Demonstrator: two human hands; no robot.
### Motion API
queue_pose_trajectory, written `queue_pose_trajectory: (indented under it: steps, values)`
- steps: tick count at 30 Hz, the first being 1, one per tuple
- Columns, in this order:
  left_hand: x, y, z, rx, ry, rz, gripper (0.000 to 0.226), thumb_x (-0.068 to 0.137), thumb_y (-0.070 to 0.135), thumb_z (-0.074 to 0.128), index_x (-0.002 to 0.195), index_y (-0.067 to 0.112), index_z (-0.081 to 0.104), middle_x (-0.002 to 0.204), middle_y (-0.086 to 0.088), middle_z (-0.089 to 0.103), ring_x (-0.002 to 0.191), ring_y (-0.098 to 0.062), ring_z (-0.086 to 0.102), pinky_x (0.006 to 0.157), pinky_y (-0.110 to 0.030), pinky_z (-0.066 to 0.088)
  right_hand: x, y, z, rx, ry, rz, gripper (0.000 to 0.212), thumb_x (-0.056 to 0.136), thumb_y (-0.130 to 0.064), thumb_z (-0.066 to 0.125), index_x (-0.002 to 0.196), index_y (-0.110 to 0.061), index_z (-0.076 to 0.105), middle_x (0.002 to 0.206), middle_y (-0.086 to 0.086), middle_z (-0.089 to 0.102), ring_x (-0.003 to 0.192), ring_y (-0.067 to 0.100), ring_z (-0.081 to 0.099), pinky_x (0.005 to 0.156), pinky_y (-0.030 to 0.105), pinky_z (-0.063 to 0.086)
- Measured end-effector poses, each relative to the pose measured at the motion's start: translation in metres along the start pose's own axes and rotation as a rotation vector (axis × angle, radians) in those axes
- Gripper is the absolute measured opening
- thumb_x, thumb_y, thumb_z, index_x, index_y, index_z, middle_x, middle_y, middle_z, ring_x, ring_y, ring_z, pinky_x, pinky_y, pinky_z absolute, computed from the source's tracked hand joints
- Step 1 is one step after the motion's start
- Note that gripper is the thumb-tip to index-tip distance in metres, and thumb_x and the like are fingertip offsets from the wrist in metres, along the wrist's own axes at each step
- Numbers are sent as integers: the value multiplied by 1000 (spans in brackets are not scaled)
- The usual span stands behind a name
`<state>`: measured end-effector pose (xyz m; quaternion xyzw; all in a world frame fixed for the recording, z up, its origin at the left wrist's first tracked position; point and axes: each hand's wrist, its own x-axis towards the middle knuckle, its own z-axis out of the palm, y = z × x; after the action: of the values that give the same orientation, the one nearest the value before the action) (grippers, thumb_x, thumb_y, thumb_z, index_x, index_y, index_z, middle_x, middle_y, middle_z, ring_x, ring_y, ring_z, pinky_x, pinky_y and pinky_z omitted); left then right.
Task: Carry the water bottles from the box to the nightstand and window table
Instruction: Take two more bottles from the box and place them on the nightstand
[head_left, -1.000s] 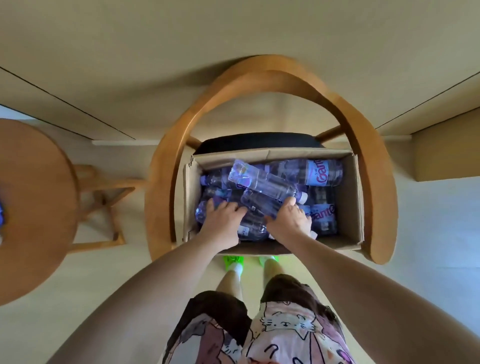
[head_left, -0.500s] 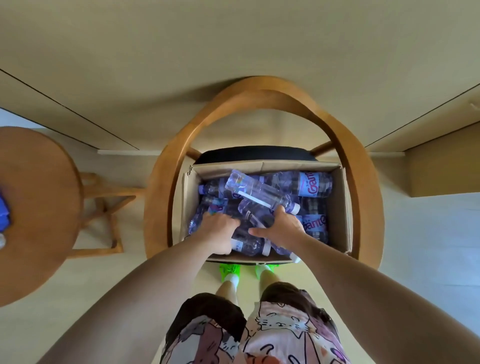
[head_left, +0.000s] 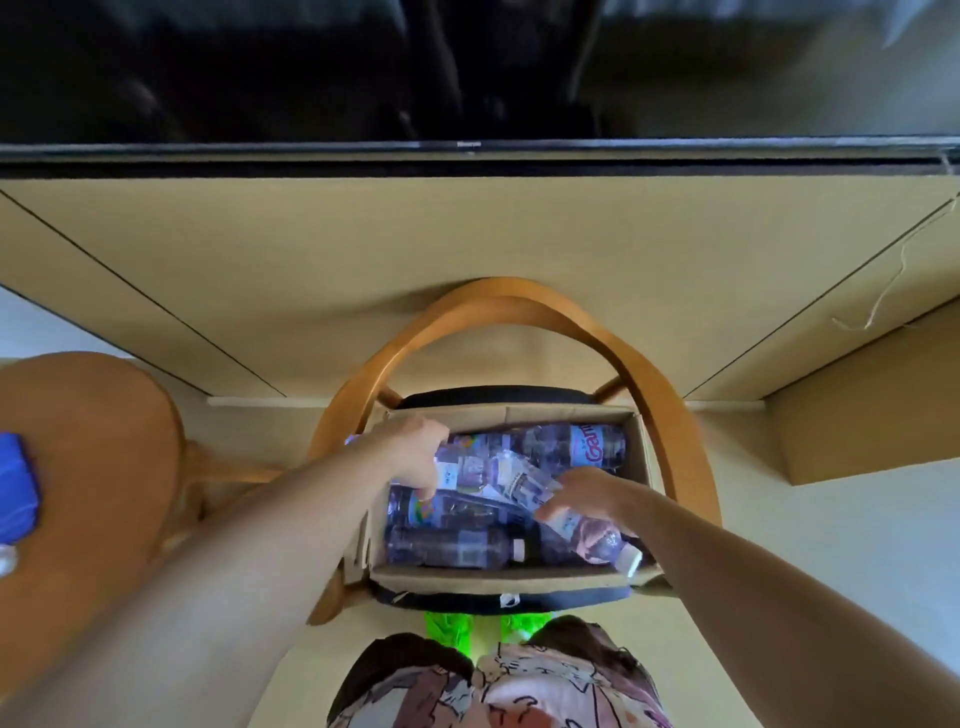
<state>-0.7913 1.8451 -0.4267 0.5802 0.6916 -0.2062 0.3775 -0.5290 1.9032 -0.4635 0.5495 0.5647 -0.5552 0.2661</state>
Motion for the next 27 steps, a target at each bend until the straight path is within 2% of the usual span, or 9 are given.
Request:
queue_pose_trajectory:
  steps: [3, 5, 7, 9, 12, 16, 19, 23, 27]
  values:
    - [-8, 0, -26, -173, 88, -56, 55, 61, 34, 91, 98, 22, 53, 95, 5, 54, 83, -15, 56, 60, -30, 44, -20, -8, -13, 339, -15, -32, 45, 83, -14, 81, 118, 0, 56, 110, 23, 58, 87, 38, 76, 75, 46, 64]
    - [-13, 4, -40, -373, 120, -91, 57, 58, 37, 88, 101, 19, 55, 99, 0, 59, 86, -19, 60, 66, -32, 51, -33, -16, -19, 509, -4, -95, 39, 79, -6, 74, 116, 2, 62, 110, 24, 64, 92, 39, 72, 82, 56, 61]
    - [-17, 11, -53, -678, 138, -89, 57, 55, 28, 85, 103, 14, 59, 101, -9, 68, 88, -28, 70, 75, -39, 59, -46, -25, -25, 612, 43, -160, 48, 76, -12, 75, 121, -6, 61, 112, 21, 67, 98, 38, 69, 88, 55, 59]
    - [-21, 21, -67, -960, 145, -47, 56, 53, 19, 81, 105, 7, 62, 90, -13, 72, 76, -31, 70, 71, -39, 58, -60, -33, -29, 683, 97, -250, 56, 78, -31, 84, 124, -12, 58, 111, 18, 70, 98, 33, 69, 90, 50, 57]
    - [-28, 42, -90, -1204, 108, 76, 63, 54, 14, 81, 113, 6, 63, 81, -13, 69, 66, -27, 65, 69, -37, 56, -80, -42, -37, 810, 228, -355, 60, 74, -40, 89, 113, -4, 61, 86, 15, 68, 72, 29, 66, 72, 43, 59]
    - [-39, 77, -121, -1256, 117, 237, 55, 64, 33, 95, 107, 12, 66, 83, -9, 71, 76, -25, 63, 84, -40, 50, -114, -53, -50, 961, 409, -430, 49, 72, -25, 92, 104, 0, 64, 74, 15, 63, 56, 26, 60, 58, 38, 53]
    - [-52, 111, -137, -1182, 191, 333, 74, 56, 56, 94, 109, 15, 63, 96, -8, 73, 87, -26, 66, 91, -44, 53, -143, -53, -56, 1052, 567, -442, 45, 76, -19, 89, 106, 3, 62, 69, 15, 64, 52, 26, 60, 51, 35, 54]
    - [-77, 160, -146, -1112, 211, 471, 79, 44, 72, 86, 101, 22, 63, 98, -6, 75, 89, -24, 71, 75, -35, 54, -184, -35, -52, 1175, 719, -469, 44, 75, -23, 88, 102, -3, 60, 74, 14, 67, 57, 27, 64, 61, 38, 57]
    - [-100, 210, -136, -1024, 129, 600, 71, 51, 70, 86, 95, 16, 71, 77, -2, 77, 74, -23, 73, 63, -28, 54, -224, 6, -31, 1268, 874, -470, 51, 72, -28, 89, 108, -6, 59, 73, 11, 68, 59, 25, 66, 60, 38, 59]
